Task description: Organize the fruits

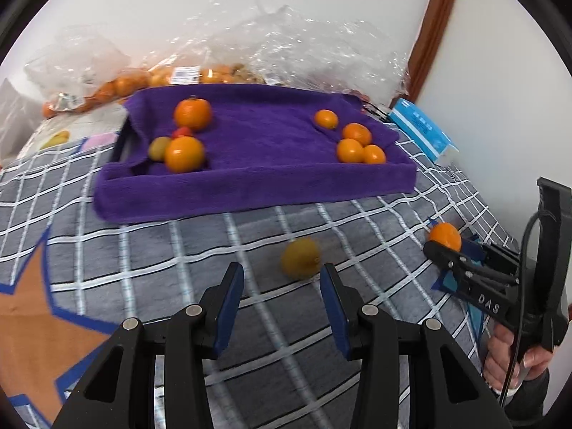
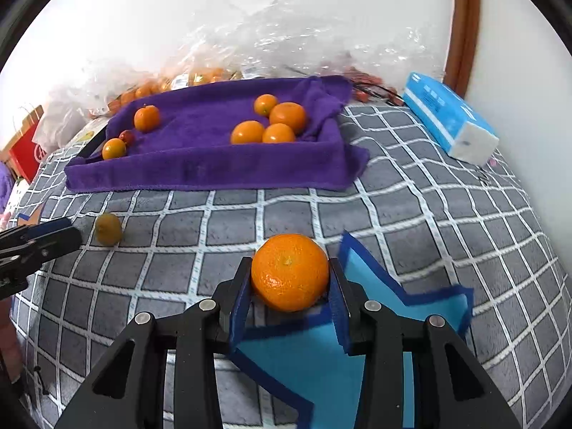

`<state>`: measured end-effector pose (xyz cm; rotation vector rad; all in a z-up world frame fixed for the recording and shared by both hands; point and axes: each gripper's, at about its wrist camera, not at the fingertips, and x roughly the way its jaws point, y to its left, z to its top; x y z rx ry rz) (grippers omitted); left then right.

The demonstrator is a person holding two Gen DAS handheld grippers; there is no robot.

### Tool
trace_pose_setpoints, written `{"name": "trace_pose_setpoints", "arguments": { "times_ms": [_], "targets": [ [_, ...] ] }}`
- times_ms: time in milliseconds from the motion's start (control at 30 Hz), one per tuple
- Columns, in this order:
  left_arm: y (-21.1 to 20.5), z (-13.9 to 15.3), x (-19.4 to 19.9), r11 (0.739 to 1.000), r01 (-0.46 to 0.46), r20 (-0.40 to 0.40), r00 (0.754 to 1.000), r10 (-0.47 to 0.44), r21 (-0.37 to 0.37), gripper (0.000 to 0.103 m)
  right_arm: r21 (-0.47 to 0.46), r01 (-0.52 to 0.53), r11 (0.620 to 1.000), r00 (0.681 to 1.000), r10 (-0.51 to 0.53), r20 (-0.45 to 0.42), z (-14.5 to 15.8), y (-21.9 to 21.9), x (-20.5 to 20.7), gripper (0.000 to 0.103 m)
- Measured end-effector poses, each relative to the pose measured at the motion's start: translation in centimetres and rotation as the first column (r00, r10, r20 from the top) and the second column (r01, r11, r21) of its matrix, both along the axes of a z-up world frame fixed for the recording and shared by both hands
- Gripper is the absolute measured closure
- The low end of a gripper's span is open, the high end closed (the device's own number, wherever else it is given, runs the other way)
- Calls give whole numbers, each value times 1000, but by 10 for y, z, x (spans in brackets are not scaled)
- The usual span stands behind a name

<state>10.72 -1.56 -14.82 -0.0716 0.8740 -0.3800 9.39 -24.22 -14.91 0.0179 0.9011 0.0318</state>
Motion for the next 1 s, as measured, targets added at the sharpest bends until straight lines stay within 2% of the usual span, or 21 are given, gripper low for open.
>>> {"name": "trace_pose_setpoints", "arguments": {
  "times_ms": [100,167,300,433,600,733,867,1000],
  "targets": [
    [-7,-3,5,1000,11,-11,1000,-11,-10,62,18,-6,1000,1000,5,8,0,-1,-1,63],
    [-14,-8,9,1000,1,-27,1000,0,16,62,30,-14,999,1000,14,14,0,-1,0,63],
    [-20,-12,14,999,-11,-22,1000,12,41,77,33,-22,999,1000,21,22,0,0,-1,63],
    [-11,-10,12,999,-21,-14,1000,21,32,77,36,-18,999,1000,17,23,1,-1,-2,63],
    [11,2,1,993,-69,33,997,66,94,77,4,-19,1000,1000,19,15,0,4,-2,63],
    [32,4,-4,983,-118,36,993,114,142,77,-44,-22,999,1000,22,1,-1,15,0,63],
    [45,-6,-1,978,-135,1,991,137,160,77,41,-48,998,999,49,-25,-1,25,4,63],
    [48,-14,4,979,-149,3,989,150,139,77,27,-59,998,998,59,-28,-3,43,10,63]
  ]
}}
